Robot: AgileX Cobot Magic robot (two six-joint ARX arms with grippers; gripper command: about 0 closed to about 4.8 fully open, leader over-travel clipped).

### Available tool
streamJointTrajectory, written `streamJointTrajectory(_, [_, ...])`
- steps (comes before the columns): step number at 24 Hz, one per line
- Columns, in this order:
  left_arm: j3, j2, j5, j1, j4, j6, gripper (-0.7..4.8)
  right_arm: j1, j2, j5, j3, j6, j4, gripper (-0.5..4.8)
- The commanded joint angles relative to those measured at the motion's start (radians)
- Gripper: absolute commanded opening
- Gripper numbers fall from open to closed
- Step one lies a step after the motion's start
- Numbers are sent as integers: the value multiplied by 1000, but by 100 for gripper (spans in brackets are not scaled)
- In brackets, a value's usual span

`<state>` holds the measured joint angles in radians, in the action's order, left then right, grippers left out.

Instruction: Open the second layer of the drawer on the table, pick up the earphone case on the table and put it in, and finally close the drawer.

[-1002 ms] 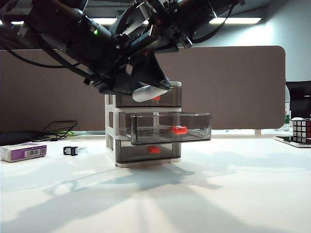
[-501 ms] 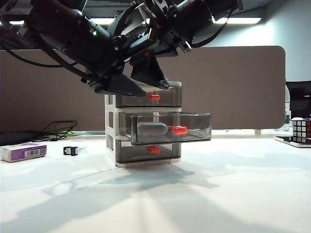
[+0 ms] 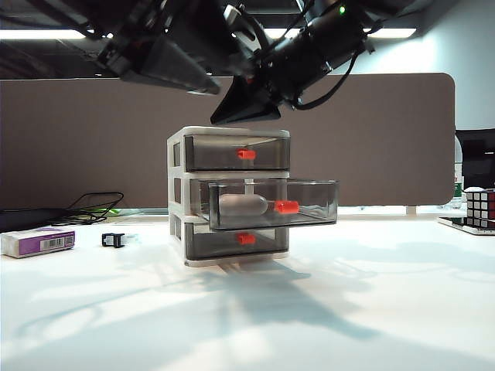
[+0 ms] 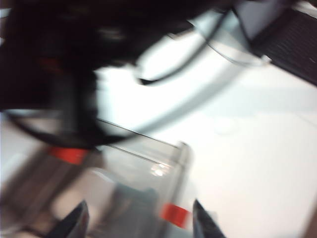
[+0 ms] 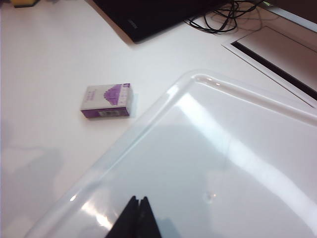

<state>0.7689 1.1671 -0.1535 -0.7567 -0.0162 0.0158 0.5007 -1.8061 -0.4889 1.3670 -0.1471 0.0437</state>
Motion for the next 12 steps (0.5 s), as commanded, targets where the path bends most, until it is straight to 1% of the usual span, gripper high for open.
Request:
streamJointTrajectory(1, [-2,7,-3,-55,-28,-8,268,1,-7,0,5,12,-51,-5])
streamJointTrajectory(2, [-6,11,0,-71,-27,-8,268,1,-11,0,5,14,-61,-5])
streamJointTrajectory(4, [-15,29,35,-104,-17,-8,263,1,-13,1,6,16,-67,-5])
streamJointTrajectory(6, [-27,51,46,-122,20,-8,239,1,-15,0,6,16,-71,-5])
streamJointTrajectory(9, [-40,100,37,-129,75,0,236,1,-15,0,6,16,-71,-5])
streamJointTrajectory(12, [-40,200,37,-128,142,0,236,-1,-15,1,6,18,-70,-5])
